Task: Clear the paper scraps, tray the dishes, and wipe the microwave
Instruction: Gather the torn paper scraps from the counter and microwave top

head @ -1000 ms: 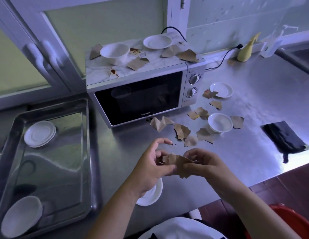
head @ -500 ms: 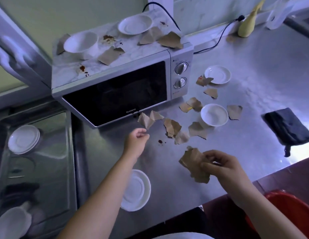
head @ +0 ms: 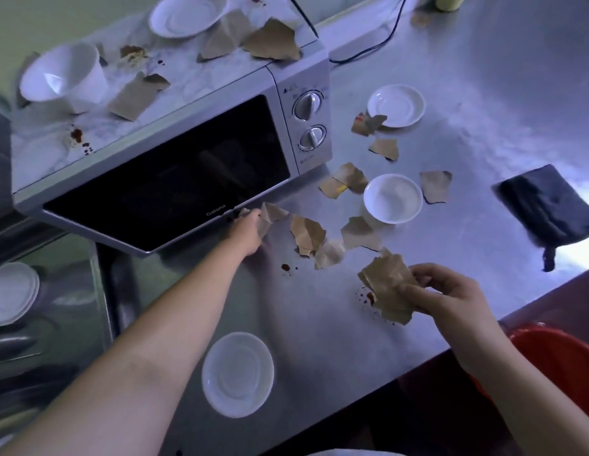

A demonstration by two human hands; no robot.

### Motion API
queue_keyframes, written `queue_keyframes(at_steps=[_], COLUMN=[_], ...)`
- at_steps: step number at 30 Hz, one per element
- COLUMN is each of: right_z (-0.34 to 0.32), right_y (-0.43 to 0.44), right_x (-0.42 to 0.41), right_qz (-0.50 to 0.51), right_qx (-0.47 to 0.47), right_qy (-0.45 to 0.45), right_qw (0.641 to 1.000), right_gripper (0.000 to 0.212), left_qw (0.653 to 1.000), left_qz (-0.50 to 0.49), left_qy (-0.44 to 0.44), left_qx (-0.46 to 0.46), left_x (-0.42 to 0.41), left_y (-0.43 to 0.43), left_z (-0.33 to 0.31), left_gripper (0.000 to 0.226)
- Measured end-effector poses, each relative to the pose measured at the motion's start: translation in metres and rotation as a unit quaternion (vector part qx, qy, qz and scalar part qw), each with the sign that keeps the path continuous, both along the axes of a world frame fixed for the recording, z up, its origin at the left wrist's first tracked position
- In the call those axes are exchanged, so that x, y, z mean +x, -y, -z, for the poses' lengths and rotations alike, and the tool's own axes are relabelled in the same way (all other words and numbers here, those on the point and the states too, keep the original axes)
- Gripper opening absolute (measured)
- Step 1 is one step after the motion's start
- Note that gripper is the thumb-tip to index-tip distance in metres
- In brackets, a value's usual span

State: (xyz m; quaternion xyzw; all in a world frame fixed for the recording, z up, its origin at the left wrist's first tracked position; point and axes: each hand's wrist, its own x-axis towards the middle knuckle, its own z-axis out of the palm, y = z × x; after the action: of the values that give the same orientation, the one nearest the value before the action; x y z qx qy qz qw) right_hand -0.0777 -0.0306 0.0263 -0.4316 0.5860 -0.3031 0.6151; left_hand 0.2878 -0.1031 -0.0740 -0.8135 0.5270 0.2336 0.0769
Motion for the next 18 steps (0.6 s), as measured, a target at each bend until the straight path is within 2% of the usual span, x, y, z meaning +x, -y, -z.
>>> queue_keyframes(at_steps=[4,8,12,16,18], right_z=[0.0,0.004,0.004,0.006,0.007], right_y=[0.001,0.004,0.009,0.011,0.012], right_x=[-0.005,-0.008,-0.003,0.007,0.015], right_qz=[0.005,0.012,-0.021,-0.051,-0.076], right_qx=[0.025,0.044,0.059,0.075,0.077], right_qy=[0.02,0.007,0.028,0.049,0.043], right_qw=[0.999,0.999,0.998,0.995,0.993], right_gripper=[0.015,0.011,0.008,0.004,0.004], left_qw=[0.999,0.998,0.998,0.978,0.953], left_qz=[-0.028,-0.046,-0.063,-0.141,-0.176], left_qy=[-0.016,-0.021,-0.019,-0.141,-0.212], left_qx=[0.019,0.029,0.02,-0.059,-0.128], left_x=[0.003,0.0,-0.002,-0.011,-0.026], left_y=[0.004,-0.006,-0.03,-0.079,-0.107], left_z=[-0.011,-0.024,-0.038,-0.064,-0.081], left_gripper=[0.027,0.03,0.022,0.037,0.025])
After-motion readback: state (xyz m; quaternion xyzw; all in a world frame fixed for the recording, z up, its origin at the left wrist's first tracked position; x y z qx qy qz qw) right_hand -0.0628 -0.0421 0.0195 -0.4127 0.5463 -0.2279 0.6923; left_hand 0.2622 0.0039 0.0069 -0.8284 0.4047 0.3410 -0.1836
